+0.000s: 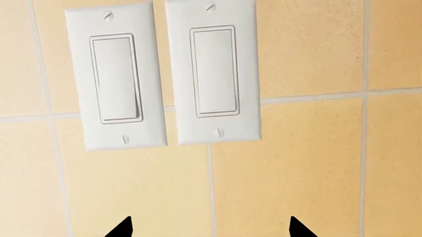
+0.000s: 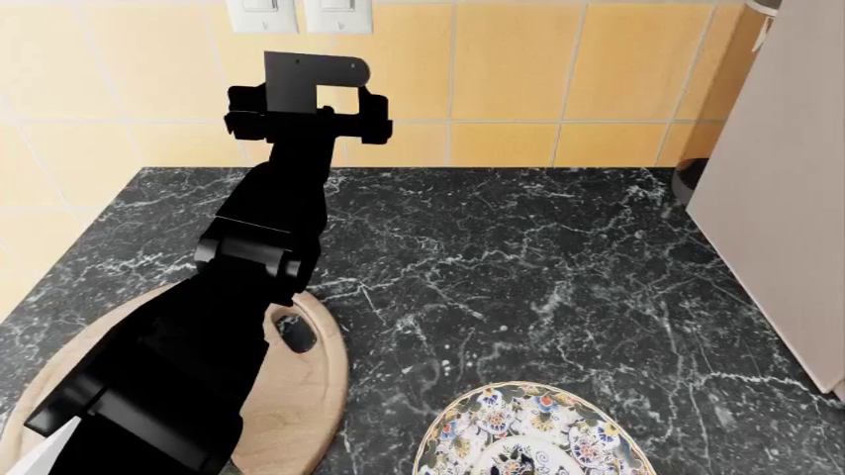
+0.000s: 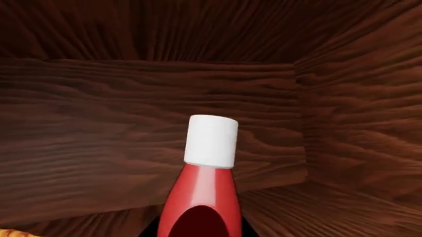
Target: Pick the fish from the plate and place it on the cutting board. Then pick the condiment bottle from the cabinet and place it next to the cutting board.
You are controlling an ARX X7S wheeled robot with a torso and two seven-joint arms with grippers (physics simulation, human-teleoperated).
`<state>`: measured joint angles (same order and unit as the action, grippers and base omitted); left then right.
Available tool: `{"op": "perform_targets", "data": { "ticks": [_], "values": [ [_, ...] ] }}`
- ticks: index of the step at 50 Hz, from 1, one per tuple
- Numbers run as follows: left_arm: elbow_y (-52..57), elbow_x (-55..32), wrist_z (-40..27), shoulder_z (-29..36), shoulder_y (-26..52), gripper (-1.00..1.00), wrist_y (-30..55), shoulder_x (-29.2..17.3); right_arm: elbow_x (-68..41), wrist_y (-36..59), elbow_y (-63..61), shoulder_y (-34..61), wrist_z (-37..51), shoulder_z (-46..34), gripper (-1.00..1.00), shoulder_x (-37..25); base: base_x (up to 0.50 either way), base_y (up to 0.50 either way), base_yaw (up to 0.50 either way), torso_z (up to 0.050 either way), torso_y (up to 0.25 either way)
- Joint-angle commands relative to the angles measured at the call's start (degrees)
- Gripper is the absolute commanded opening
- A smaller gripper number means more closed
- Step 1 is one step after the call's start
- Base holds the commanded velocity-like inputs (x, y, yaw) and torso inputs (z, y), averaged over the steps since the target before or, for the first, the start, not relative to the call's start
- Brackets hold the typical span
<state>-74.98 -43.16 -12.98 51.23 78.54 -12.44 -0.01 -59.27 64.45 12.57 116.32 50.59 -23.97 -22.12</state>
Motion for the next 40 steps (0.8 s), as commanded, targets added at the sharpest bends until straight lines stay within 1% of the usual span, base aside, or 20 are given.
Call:
{"op": "perform_targets", "data": {
  "ticks": [1,5,17,27,34,40],
  "values": [
    [0.00,0.10,-0.05,0.06,-0.02,1.00,-0.11,0.00,-9.53,7.94,12.64,-7.31,-0.92,-3.89,-1.00,1.23,0.00,0.00,0.00,0.000,0.000],
    [0.00,0.02,-0.03,0.09,0.00,1.00,-0.14,0.00,-9.25,5.99,10.07,-6.44,-1.78,-3.37,-1.00,0.88,0.00,0.00,0.00,0.000,0.000],
    [0.00,0.32,0.02,-0.22,-0.04,1.00,-0.03,0.00,-5.27,2.22,-0.10,5.29,-2.06,-3.85,-1.00,0.07,0.00,0.00,0.00,0.000,0.000],
    [0.00,-0.18,0.08,0.37,0.03,1.00,-0.15,0.00,-1.26,-1.68,-6.54,12.23,-4.25,-5.28,-1.00,0.10,0.00,0.00,0.00,0.000,0.000],
    [0.00,0.00,0.21,0.23,0.03,1.00,-0.15,0.00,0.17,-1.09,-8.33,16.04,-4.89,-6.30,-1.00,0.16,0.00,0.00,0.00,0.000,0.000],
    [0.00,-0.08,0.17,0.39,0.02,1.00,-0.12,0.00,-1.05,0.74,-10.14,15.23,-4.86,-5.93,-1.00,-0.46,0.00,0.00,0.00,0.000,0.000]
  ]
}}
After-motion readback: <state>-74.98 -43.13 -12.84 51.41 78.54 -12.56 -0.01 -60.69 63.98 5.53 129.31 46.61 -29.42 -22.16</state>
